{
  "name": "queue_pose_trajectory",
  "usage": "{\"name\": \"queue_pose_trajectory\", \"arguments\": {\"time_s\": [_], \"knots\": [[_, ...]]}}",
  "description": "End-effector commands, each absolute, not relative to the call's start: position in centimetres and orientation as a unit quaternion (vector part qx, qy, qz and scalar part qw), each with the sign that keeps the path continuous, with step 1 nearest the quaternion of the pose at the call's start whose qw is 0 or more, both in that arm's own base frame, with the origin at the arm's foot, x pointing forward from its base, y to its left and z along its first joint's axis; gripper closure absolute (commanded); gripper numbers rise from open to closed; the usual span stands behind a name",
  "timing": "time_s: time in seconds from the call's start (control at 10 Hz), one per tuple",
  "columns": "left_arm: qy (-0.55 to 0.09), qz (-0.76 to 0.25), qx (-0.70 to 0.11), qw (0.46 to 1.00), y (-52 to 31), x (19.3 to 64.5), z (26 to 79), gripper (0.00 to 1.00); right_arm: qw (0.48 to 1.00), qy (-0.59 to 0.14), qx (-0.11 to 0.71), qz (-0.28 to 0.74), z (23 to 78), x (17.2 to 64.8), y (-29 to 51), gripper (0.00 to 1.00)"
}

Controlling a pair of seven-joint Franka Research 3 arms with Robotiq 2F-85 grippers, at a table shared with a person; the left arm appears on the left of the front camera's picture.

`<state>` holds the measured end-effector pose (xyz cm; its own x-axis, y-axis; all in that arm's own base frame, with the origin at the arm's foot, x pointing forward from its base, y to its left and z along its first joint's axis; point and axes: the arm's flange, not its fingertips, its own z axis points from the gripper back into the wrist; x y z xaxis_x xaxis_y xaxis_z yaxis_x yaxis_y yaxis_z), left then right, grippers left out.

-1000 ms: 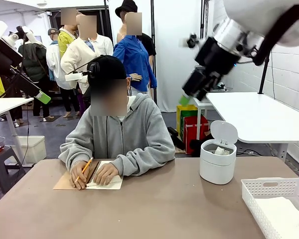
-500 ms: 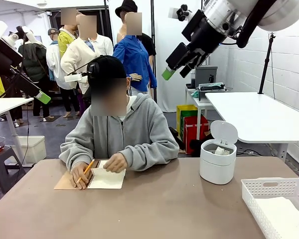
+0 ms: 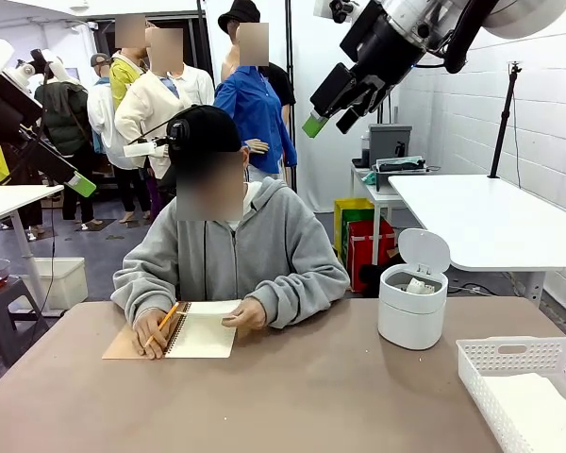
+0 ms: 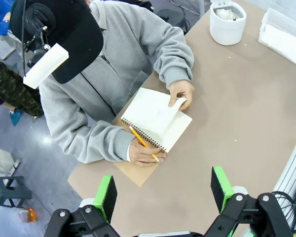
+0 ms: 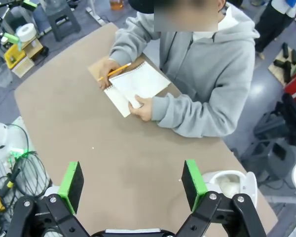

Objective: Sort the paper based on its condition.
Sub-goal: If a person hands you a paper, place it in the Organizing basket , and if it's crumpled, put it in the Trash can.

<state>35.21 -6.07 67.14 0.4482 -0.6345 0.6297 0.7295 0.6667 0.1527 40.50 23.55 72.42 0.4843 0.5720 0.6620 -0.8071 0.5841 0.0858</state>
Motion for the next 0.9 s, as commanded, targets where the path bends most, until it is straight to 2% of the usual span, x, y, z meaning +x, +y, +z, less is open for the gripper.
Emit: {"name": "queue_pose_trajectory", "arguments": {"time_s": [0.0, 0.8], "knots": [[-0.343, -0.400, -0.070, 0.847, -6.04, 35.27, 67.10, 0.00, 0.839, -0.296, 0.200, 0.411, 72.11, 40.48, 23.52, 0.00], [-0.343, -0.400, -0.070, 0.847, -6.04, 35.27, 67.10, 0.00, 0.839, -0.296, 0.200, 0.411, 72.11, 40.48, 23.52, 0.00]]}}
